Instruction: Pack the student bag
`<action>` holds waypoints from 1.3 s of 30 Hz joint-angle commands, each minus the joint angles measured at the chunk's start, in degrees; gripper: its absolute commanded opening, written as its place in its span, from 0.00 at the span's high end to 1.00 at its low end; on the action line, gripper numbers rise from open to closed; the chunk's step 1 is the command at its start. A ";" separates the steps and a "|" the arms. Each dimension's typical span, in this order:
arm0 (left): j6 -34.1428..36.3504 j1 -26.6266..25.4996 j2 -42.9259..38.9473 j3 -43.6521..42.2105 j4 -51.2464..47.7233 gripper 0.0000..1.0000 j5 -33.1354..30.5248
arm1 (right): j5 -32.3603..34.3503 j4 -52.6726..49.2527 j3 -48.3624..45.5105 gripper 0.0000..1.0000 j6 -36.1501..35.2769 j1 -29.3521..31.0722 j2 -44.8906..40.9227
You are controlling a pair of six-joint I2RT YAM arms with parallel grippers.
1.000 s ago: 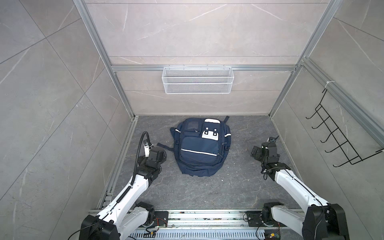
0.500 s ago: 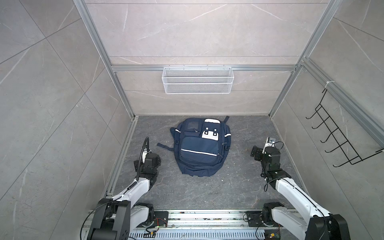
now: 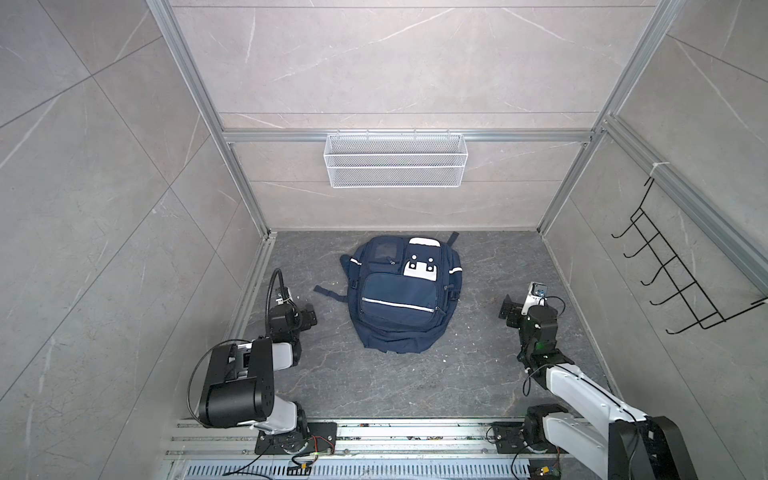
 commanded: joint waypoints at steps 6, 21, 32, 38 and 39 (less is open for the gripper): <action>3.15 -1.16 0.18 1.81 6.30 0.00 4.74 | 0.52 17.36 -3.43 0.00 -3.54 -0.18 7.35; 3.40 -1.37 0.19 1.98 6.07 0.00 4.19 | -11.06 40.09 -7.36 0.00 -1.16 -0.24 22.27; 3.42 -1.46 0.20 2.04 5.94 0.00 4.06 | -12.96 23.62 3.18 0.00 -1.48 -0.47 26.88; 3.45 -1.54 0.21 2.07 5.87 0.00 3.92 | -13.54 24.52 2.63 0.00 -2.12 -0.53 26.76; 3.42 -1.54 0.21 2.03 5.93 0.00 3.90 | -13.63 24.40 2.75 0.00 -2.12 -0.53 26.75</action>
